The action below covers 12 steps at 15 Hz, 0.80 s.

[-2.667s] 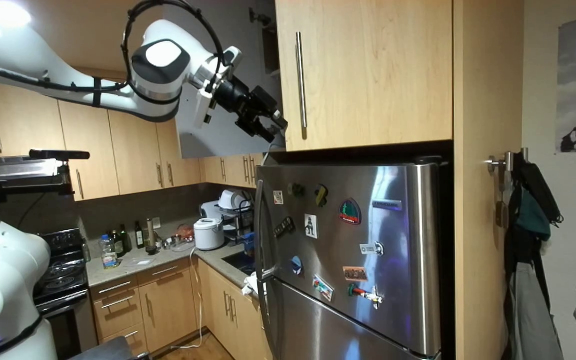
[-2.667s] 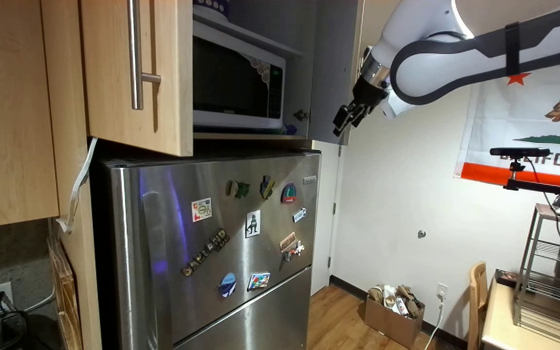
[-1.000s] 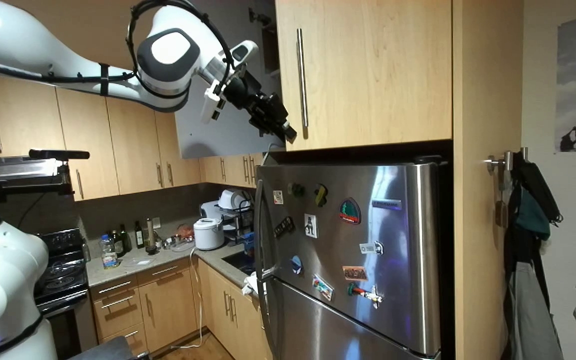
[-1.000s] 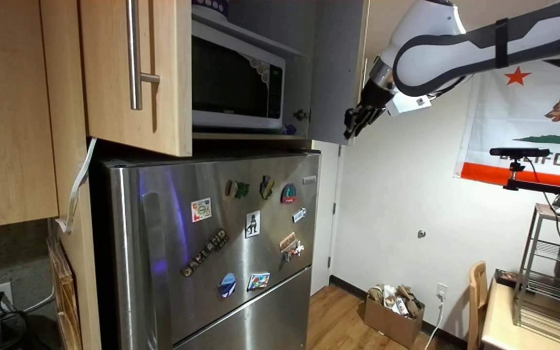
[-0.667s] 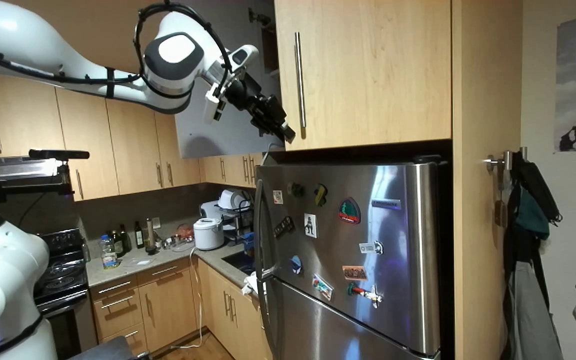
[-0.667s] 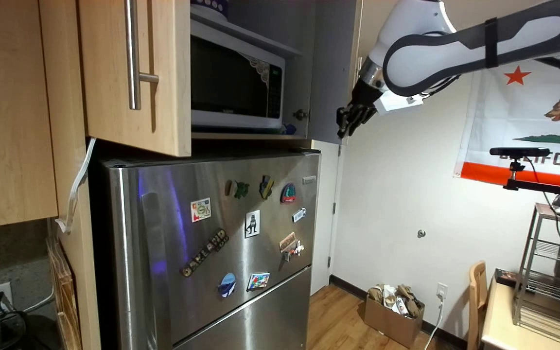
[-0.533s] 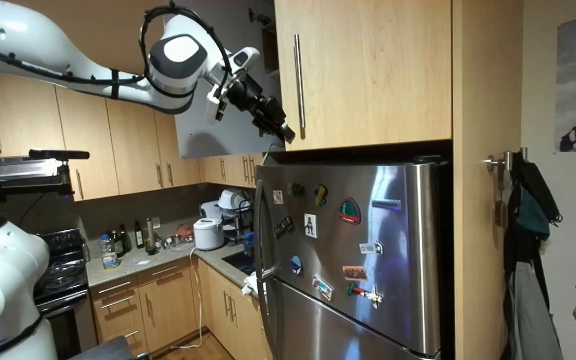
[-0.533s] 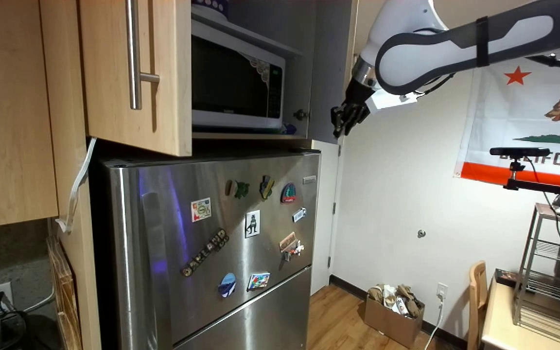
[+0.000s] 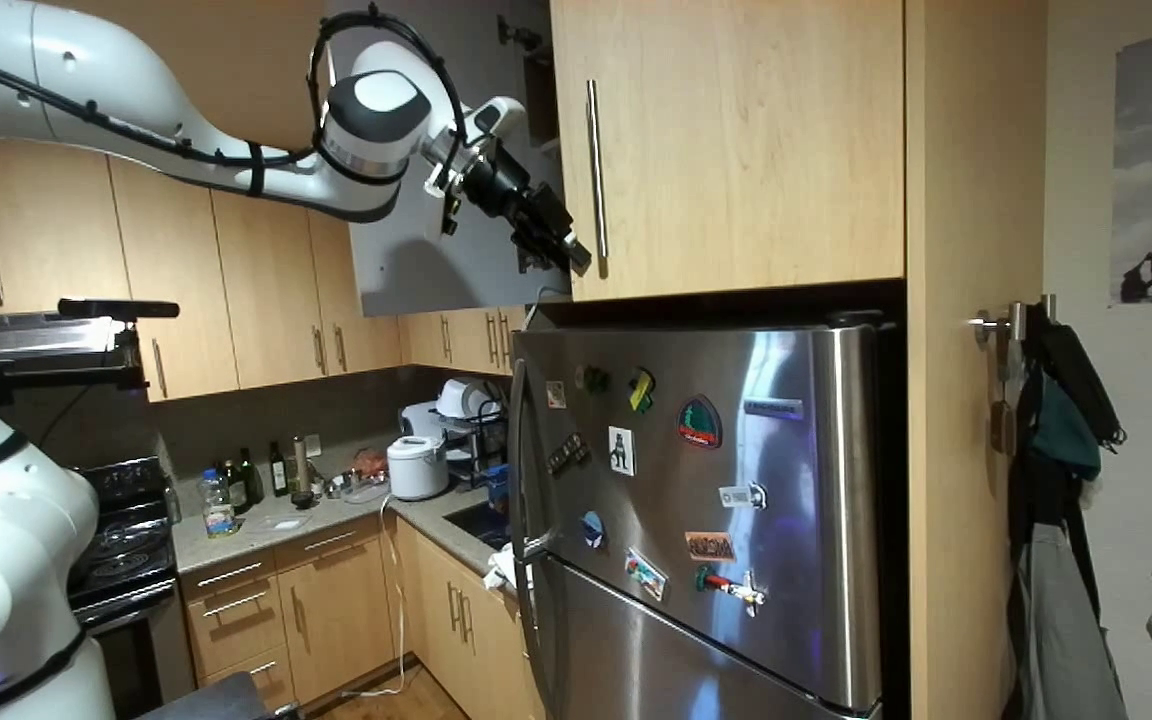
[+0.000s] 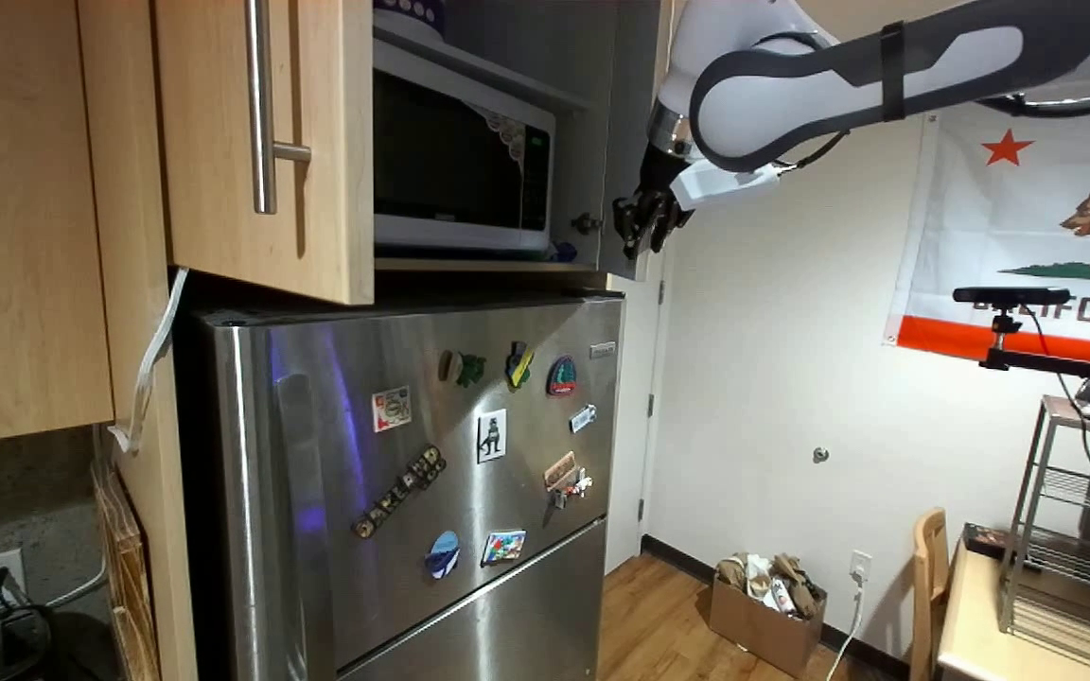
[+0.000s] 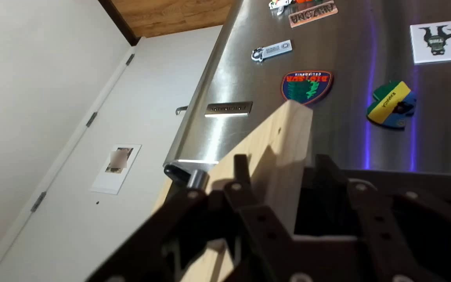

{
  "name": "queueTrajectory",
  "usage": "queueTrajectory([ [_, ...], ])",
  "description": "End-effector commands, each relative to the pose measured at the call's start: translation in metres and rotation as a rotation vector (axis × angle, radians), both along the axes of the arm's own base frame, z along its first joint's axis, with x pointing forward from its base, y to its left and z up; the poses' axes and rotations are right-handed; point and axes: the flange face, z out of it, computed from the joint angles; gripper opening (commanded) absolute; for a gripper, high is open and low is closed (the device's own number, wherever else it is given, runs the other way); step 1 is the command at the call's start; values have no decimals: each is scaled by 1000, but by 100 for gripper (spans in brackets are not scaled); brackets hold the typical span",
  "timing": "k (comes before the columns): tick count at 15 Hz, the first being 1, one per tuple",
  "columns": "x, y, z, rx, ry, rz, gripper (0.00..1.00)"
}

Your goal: Close the cupboard door on the right

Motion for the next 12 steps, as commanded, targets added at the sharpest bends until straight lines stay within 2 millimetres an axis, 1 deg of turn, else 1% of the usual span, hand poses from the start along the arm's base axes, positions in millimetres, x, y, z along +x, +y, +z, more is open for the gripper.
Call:
queueTrajectory([
  [1, 9, 15, 23, -59, -2, 4, 81],
  [2, 10, 18, 27, -74, -5, 11, 87],
  [3, 10, 21, 30, -84, -9, 16, 95],
  [4, 11, 23, 32, -91, -11, 21, 99],
  [8, 15, 23, 36, -96, -11, 27, 100],
  [9, 16, 22, 36, -95, -8, 28, 99],
  [10, 17, 21, 35, -92, -4, 25, 92],
  [11, 18, 20, 33, -92, 0, 26, 74],
  [12, 20, 20, 32, -93, 5, 25, 77],
])
